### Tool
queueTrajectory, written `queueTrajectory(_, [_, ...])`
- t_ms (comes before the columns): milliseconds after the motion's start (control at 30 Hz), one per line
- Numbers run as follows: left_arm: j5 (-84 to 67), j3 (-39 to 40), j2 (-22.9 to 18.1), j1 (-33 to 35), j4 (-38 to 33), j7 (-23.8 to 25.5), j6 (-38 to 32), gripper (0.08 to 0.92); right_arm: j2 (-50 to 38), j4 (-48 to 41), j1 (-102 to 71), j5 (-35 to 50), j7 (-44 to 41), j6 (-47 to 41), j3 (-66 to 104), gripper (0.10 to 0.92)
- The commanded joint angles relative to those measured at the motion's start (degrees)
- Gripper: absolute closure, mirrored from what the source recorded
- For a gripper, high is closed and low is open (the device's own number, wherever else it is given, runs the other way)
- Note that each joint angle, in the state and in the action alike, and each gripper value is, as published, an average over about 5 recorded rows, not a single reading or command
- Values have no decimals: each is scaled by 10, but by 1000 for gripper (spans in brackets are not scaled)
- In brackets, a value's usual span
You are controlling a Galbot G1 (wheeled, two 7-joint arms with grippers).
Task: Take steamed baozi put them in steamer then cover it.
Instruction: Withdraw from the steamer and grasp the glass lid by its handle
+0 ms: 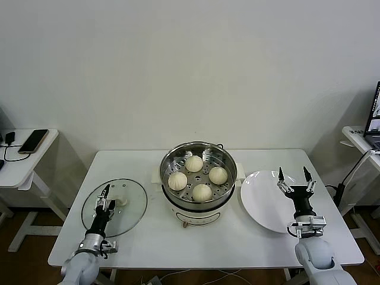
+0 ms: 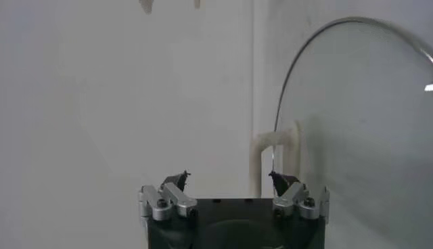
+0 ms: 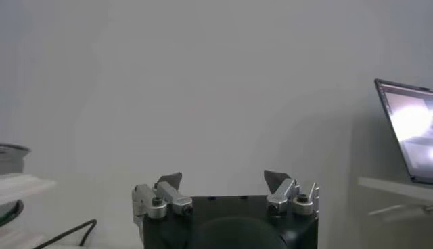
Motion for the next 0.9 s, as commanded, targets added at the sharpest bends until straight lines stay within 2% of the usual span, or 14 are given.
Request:
queueTrajectory(33, [3, 3, -4, -20, 19, -3, 1, 177, 0, 2, -7, -5, -1, 1, 6, 203])
queueTrajectory(367, [6, 9, -8, -40, 57, -2, -1, 180, -3, 3, -9, -6, -3, 2, 11, 203])
queueTrajectory(667, [1, 6, -11, -38, 59, -3, -5, 396, -2, -2, -4, -8, -4, 1, 7, 203])
queueTrajectory(900, [-1, 2, -13, -37, 53, -2, -8, 629, 1, -7, -1, -10, -6, 1, 3, 203])
